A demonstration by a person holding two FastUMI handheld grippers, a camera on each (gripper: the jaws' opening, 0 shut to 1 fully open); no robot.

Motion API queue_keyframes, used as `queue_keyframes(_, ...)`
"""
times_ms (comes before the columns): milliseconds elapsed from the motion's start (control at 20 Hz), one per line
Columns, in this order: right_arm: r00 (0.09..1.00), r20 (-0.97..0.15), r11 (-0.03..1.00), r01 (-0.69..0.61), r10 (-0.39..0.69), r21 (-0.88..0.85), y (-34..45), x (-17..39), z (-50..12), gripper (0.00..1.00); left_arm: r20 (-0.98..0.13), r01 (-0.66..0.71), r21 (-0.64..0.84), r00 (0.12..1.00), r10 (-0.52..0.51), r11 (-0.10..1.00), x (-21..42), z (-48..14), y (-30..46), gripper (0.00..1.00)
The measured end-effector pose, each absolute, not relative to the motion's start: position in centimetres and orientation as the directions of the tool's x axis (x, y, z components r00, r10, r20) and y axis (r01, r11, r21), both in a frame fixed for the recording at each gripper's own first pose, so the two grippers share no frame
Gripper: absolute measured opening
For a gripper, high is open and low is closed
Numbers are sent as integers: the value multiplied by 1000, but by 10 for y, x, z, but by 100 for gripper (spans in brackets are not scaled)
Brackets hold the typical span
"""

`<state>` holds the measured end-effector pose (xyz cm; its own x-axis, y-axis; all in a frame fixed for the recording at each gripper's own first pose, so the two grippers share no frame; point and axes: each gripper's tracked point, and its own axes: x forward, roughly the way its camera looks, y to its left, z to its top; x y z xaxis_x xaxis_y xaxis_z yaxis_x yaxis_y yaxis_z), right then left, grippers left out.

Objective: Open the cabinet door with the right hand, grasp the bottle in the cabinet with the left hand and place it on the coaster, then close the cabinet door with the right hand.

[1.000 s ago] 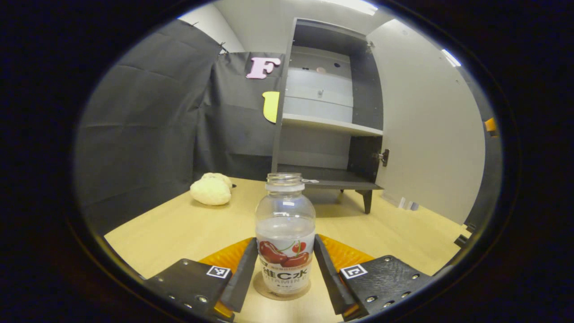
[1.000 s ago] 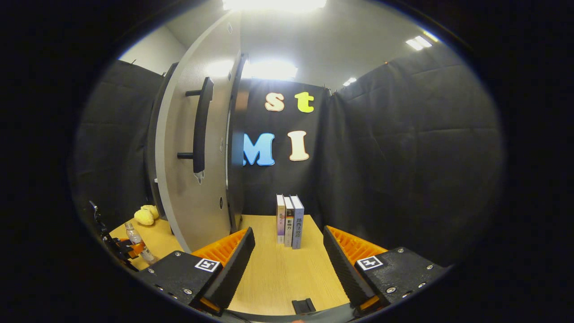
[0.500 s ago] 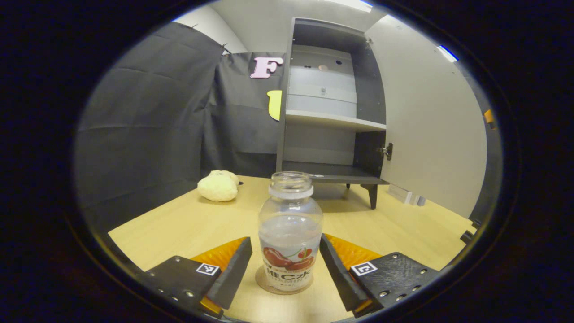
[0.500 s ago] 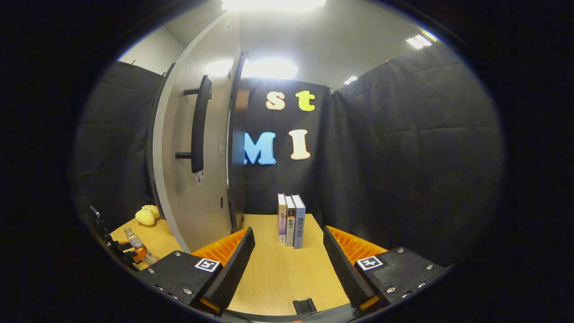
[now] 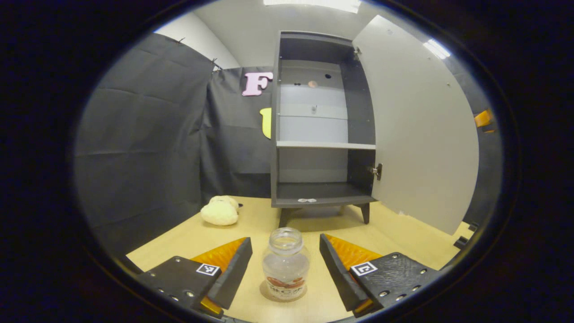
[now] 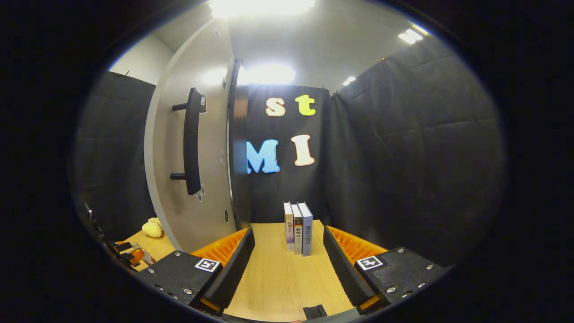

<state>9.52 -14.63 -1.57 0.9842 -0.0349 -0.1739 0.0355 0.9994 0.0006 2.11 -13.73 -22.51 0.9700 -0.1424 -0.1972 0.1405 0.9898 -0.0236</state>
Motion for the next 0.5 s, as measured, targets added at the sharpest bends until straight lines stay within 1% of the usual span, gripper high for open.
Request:
queue_keyframes(50,984,-175,999,33,-32,5,-147,99,-13,95,-190,138,-26,972,-140,990,18,-212,-137,88)
queue_keyframes(150,986,-168,999,26,-22,21,-146,106,-2,95,-166,138,-31,976,-141,990,10,-179,-137,90)
queue_keyframes(200,988,-156,999,29,-25,25,-146,109,7,93,-154,139,-33,978,-143,990,5,-162,-137,88)
queue_keyframes(250,990,-140,999,36,-31,28,-148,112,17,95,-149,139,-35,978,-143,990,2,-147,-135,90)
queue_keyframes(300,991,-124,999,45,-41,30,-148,114,26,95,-150,136,-43,979,-141,990,-1,-134,-131,92)
queue_keyframes(350,992,-113,998,55,-51,33,-147,114,34,93,-144,136,-53,979,-143,989,-3,-121,-128,90)
queue_keyframes(400,993,-105,997,60,-56,37,-144,114,42,93,-131,126,-61,982,-133,990,-2,-106,-120,88)
queue_keyframes(450,994,-95,997,66,-62,40,-141,114,50,95,-117,115,-70,986,-122,991,-3,-91,-110,90)
queue_keyframes(500,993,-87,996,78,-74,39,-138,114,57,95,-109,102,-79,988,-111,992,-2,-81,-100,87)
